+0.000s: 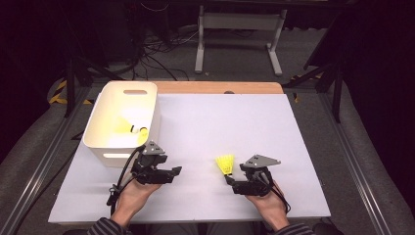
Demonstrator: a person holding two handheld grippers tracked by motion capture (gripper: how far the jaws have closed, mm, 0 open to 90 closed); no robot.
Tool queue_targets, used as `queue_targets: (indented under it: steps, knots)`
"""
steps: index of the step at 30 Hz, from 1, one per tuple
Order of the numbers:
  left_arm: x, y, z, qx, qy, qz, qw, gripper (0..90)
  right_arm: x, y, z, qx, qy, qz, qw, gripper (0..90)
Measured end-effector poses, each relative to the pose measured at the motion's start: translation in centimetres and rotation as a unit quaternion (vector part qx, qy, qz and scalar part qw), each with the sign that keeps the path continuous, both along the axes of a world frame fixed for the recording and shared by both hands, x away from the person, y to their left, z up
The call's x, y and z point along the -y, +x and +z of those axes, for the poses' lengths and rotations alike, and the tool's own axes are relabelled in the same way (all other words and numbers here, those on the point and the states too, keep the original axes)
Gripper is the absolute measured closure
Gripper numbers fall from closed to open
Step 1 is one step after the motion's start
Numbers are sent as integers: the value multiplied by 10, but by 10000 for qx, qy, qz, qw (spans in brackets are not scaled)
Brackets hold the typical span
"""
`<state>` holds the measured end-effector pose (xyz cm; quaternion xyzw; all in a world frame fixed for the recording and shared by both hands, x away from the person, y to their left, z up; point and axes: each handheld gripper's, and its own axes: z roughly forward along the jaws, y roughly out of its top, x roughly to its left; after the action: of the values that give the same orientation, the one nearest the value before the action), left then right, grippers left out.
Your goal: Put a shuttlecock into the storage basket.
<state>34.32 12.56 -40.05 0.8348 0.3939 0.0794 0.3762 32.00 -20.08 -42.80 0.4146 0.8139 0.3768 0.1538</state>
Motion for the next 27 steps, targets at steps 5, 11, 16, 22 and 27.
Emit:
queue_targets:
  steps: [5, 11, 16, 22, 27]
  knots:
    - [1, 0, 0, -34, -25, 15, 10000, 334, -5, 6, -2, -143, -83, -42, 9999, 329]
    - [1, 0, -1, -39, -6, 2, 10000, 334, -11, 15, -6, -376, -225, -133, 9989, 369]
    - [1, 0, -1, -39, 8, 4, 10000, 334, -14, 20, -7, -491, -312, -193, 9981, 398]
    - [1, 1, -1, -44, 7, 7, 10000, 333, -16, 25, -9, -664, -368, -276, 9967, 426]
    - [2, 1, -2, -59, -18, 12, 10000, 333, -18, 28, -10, -772, -359, -268, 9960, 458]
